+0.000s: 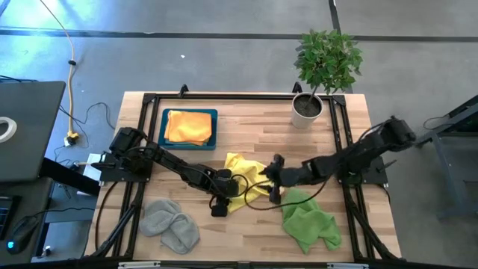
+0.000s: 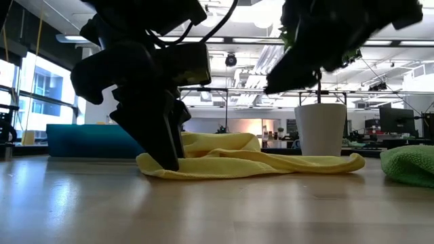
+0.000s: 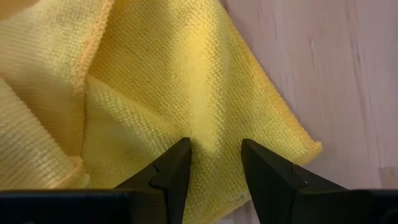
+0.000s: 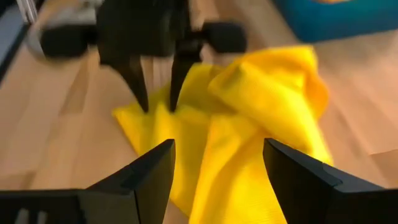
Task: Fold microfiber towels
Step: Fold the yellow microfiber cloth
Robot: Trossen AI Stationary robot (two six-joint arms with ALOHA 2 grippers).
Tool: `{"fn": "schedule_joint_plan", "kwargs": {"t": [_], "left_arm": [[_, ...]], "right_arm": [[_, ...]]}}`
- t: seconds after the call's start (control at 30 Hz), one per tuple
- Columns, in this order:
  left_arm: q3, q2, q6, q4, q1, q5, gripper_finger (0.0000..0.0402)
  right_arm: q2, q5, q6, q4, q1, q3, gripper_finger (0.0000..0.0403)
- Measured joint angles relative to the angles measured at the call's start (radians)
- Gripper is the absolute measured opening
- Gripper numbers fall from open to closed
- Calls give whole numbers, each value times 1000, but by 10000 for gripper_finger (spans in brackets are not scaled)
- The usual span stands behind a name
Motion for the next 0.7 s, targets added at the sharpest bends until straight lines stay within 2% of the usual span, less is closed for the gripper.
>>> {"fn": "schedule_joint_plan", "kwargs": {"t": [0.33, 0.5, 0.7], "left_arm": [[0, 0, -5, -2, -9, -2, 138], [-1, 0, -6, -5, -11, -2, 138], [-1, 0, -5, -5, -11, -2, 138]], "right_arm": [[247, 23, -162, 243, 49, 0, 236], [308, 126, -186, 269, 55, 0, 236], [361, 137, -177, 310, 55, 0, 231]]}}
